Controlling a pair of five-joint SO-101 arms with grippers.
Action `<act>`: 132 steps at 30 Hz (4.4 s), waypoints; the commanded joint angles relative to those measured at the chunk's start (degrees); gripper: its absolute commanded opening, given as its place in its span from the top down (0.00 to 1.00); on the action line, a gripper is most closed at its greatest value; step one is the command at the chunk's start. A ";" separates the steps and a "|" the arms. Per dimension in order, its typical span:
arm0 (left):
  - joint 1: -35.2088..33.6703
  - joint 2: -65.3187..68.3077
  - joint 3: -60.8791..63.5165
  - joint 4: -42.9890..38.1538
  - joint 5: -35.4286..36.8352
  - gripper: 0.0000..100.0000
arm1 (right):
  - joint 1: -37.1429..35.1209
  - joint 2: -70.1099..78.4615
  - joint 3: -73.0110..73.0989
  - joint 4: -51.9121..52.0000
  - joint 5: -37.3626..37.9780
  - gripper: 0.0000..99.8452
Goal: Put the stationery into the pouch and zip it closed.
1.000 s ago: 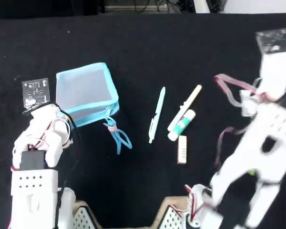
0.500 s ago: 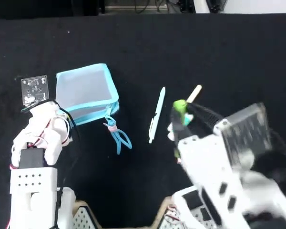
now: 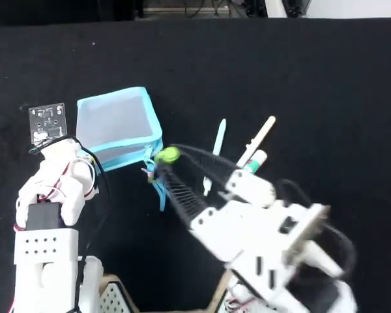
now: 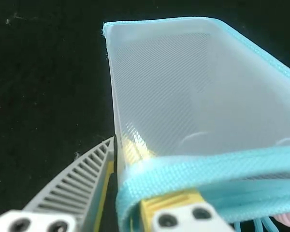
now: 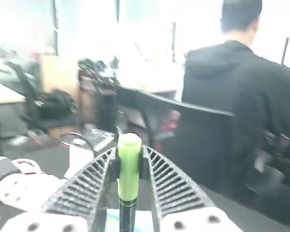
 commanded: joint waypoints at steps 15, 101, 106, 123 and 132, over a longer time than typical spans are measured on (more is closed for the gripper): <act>-0.31 0.00 -0.92 -0.79 -0.26 0.97 | 2.73 -5.85 34.33 -47.38 0.00 0.99; -0.40 0.00 -0.22 -0.70 -0.44 0.97 | 37.98 90.86 -35.30 11.52 -11.16 0.81; -0.40 0.00 -0.22 -0.62 -0.44 0.97 | 38.07 101.14 -43.38 11.52 -11.16 0.81; -0.40 0.00 -0.22 -0.70 -0.44 0.97 | 42.02 122.51 -64.22 20.13 -10.73 0.81; -0.40 0.00 -0.22 -0.62 -0.44 0.97 | 39.21 135.34 -85.41 39.82 -5.54 0.98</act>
